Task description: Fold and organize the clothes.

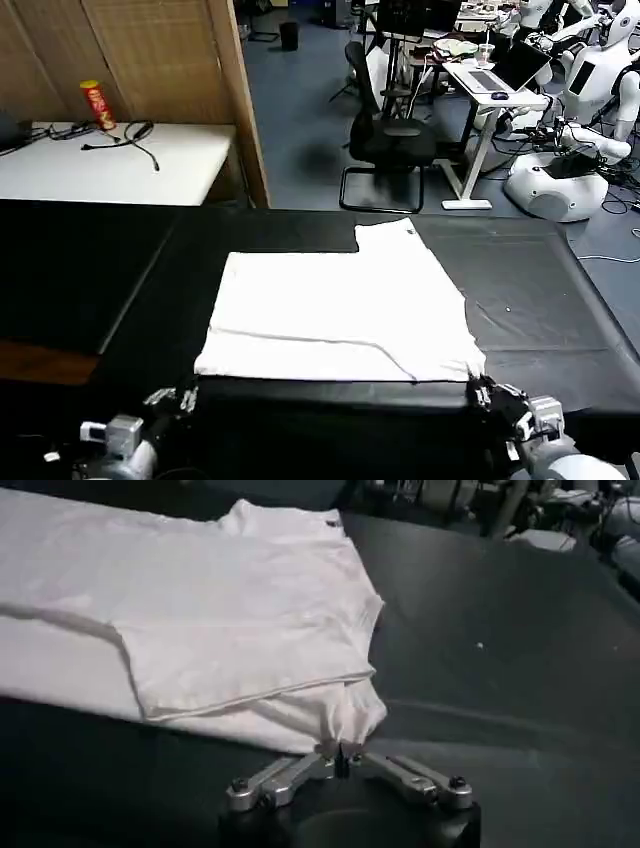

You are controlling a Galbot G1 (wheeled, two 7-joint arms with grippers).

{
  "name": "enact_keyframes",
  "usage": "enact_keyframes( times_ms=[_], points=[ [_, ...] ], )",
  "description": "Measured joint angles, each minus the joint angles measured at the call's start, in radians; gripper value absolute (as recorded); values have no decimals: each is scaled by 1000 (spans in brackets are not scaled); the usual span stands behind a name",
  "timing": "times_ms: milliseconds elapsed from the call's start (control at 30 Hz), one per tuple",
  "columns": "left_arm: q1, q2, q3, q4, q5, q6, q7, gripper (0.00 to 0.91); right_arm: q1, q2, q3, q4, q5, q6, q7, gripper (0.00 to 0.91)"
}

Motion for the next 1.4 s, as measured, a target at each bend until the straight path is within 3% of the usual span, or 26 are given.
enact_keyframes(
  times_ms=[167, 267, 400, 467, 900, 1167, 1400],
  points=[
    [-1, 4, -31, -30, -50, 18, 7, 878, 87, -26, 3, -9, 20, 76, -24, 878],
    [-46, 21, -41, -40, -91, 5, 10, 878, 204, -42, -30, -73, 24, 79, -21, 878],
    [-192, 49, -15, 2, -174, 40, -88, 878, 408, -51, -113, -198, 25, 66, 0, 878],
    [-282, 63, 5, 41, -230, 50, -96, 878, 506, -50, -160, -265, 26, 64, 5, 878],
    [-842, 91, 215, 475, -315, 109, -2, 878, 1085, 71, -494, -817, 24, 68, 8, 878],
    [-1060, 62, 334, 729, -316, 140, 47, 878, 1276, 169, -572, -1084, -12, 49, 3, 878],
    [-1161, 39, 381, 868, -305, 158, 86, 878, 1347, 231, -585, -1230, -50, 48, -21, 878]
  ],
)
